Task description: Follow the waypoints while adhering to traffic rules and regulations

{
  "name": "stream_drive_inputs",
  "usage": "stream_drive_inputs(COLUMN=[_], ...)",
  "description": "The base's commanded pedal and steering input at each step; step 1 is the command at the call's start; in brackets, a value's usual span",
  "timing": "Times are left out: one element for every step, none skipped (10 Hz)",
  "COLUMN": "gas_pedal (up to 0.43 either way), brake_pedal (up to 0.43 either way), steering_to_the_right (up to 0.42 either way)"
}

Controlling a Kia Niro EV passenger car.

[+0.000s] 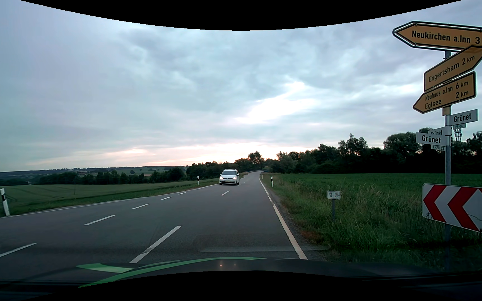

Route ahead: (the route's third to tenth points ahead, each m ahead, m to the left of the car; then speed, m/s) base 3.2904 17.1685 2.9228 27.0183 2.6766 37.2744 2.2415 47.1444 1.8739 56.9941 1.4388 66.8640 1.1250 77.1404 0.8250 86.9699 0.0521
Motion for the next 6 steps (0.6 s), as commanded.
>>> stream_drive_inputs(gas_pedal=[0.000,0.000,0.000,0.000,0.000,0.000], brake_pedal=[0.189,0.134,0.030,0.000,0.000,0.000], steering_to_the_right=[-0.006,-0.007,-0.009,-0.010,-0.011,-0.011])
